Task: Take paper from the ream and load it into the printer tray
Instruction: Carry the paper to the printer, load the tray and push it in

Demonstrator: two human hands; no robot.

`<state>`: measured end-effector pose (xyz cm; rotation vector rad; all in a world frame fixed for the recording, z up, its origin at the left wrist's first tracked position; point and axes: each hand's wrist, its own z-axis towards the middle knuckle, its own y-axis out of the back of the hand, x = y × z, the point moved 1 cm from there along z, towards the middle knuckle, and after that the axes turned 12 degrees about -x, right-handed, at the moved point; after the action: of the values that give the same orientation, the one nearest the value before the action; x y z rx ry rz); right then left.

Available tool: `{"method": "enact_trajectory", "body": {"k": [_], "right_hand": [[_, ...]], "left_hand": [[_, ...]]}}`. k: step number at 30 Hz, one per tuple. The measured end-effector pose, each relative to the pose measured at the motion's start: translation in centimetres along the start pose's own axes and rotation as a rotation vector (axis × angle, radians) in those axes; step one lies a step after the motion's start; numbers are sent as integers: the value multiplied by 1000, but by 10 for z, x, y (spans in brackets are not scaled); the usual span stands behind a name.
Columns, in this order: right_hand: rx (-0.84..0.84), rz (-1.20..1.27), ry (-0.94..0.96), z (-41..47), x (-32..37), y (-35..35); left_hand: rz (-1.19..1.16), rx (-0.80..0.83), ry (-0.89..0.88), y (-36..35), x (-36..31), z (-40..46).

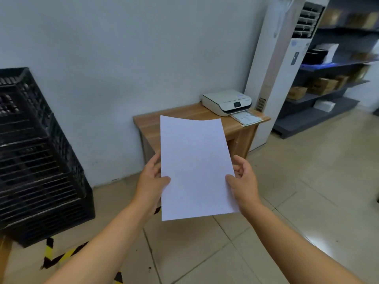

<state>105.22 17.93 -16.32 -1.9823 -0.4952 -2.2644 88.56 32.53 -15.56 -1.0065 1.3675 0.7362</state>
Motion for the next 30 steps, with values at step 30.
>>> {"method": "enact_trajectory", "body": {"k": [30], "right_hand": [[-336,38,-149,372,-53,35]], "left_hand": [[26,349,156,-339,50,306]]}}
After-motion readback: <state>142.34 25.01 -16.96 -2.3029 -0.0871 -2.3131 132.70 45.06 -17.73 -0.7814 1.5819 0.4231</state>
